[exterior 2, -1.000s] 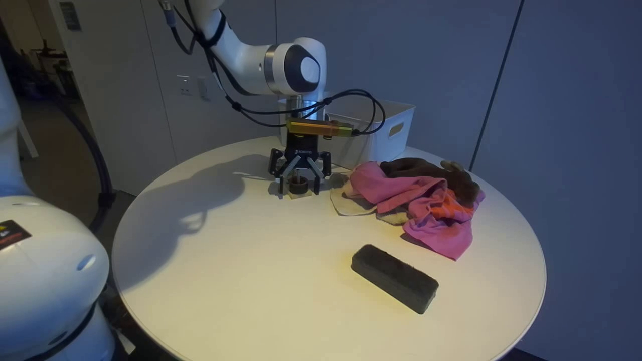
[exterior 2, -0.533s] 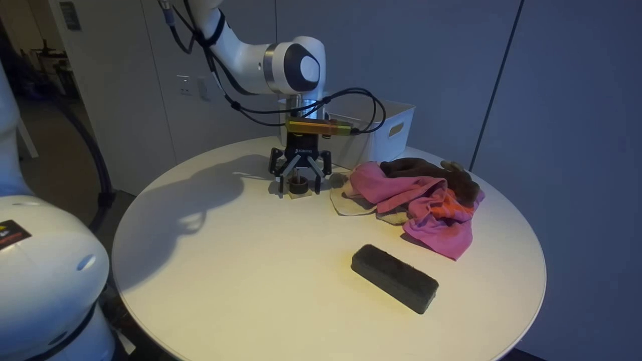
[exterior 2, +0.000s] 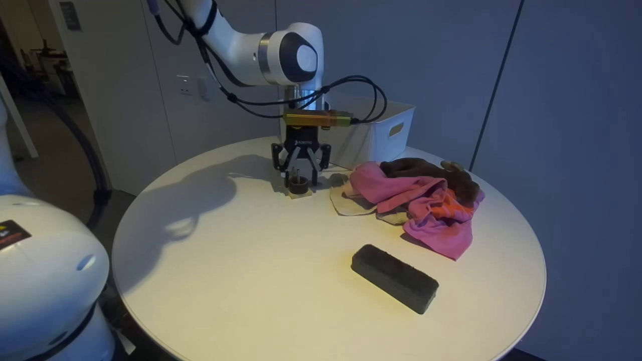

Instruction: Move the black tape to the second right position, then the third right position and finally to the third right position

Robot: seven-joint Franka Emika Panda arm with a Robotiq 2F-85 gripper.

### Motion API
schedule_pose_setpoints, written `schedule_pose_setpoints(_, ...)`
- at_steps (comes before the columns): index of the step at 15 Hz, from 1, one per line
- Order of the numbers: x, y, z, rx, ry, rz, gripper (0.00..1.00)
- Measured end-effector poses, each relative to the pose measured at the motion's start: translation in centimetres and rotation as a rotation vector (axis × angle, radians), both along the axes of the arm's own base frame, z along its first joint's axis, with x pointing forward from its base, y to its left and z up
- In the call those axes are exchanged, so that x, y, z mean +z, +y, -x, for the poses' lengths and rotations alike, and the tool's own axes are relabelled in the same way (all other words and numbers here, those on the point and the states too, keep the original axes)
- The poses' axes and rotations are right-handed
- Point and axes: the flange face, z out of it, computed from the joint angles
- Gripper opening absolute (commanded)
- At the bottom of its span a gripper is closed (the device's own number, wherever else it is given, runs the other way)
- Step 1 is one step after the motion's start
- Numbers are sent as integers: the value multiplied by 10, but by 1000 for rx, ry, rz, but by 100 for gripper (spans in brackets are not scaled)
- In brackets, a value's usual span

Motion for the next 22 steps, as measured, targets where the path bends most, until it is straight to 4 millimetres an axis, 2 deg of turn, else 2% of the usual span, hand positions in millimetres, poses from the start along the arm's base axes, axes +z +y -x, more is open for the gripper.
schedule_pose_setpoints(2, 0, 0, 0, -2, 1, 0, 27)
schedule_pose_setpoints(3, 1, 0, 0, -3, -1, 1, 26)
schedule_pose_setpoints(7, 3, 0, 1, -5, -7, 1, 26)
schedule_pose_setpoints(11, 19, 0, 8, -3, -55, 3, 26)
schedule_pose_setpoints(18, 51, -2, 37, 47, -245, 51, 26)
schedule_pose_setpoints(22, 52, 5, 50, 142, -312, 91, 26)
